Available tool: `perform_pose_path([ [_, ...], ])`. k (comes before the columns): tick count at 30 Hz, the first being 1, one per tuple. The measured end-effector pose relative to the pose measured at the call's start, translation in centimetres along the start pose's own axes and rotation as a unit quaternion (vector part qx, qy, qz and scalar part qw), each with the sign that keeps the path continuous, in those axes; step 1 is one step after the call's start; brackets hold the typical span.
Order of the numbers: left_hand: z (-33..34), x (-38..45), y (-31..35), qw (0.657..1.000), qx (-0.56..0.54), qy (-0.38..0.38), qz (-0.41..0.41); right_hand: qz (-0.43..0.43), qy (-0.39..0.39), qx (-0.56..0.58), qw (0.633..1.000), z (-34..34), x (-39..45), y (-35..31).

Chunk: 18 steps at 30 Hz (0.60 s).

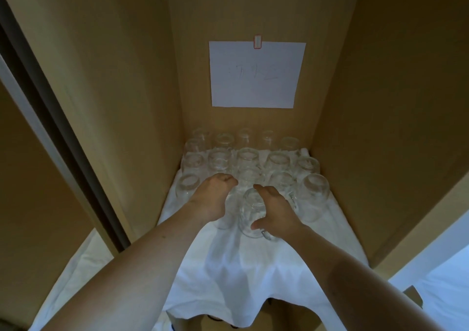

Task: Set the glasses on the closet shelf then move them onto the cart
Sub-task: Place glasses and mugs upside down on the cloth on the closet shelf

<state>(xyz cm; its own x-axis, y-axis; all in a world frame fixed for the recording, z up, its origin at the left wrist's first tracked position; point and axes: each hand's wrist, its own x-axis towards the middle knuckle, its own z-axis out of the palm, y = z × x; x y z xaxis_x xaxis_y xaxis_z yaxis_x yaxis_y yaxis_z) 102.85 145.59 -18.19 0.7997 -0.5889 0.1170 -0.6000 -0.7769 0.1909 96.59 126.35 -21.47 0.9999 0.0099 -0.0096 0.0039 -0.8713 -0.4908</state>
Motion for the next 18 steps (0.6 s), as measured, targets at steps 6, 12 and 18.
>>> perform_pose_path([
  [6, 0.5, -0.1, 0.1, 1.000, -0.005, 0.005, 0.003, -0.009, -0.005, -0.013, 1.000, -0.2, 0.2, 0.0],
  [12, 0.7, -0.6, 0.9, 0.998, 0.060, 0.000, -0.002, -0.011, -0.009, -0.055, 0.998, -0.1, -0.1, -0.3],
  [18, 0.1, -1.6, 2.5, 0.993, 0.098, -0.012, -0.061, -0.012, -0.022, -0.076, 0.997, -1.1, -1.1, -0.6],
])
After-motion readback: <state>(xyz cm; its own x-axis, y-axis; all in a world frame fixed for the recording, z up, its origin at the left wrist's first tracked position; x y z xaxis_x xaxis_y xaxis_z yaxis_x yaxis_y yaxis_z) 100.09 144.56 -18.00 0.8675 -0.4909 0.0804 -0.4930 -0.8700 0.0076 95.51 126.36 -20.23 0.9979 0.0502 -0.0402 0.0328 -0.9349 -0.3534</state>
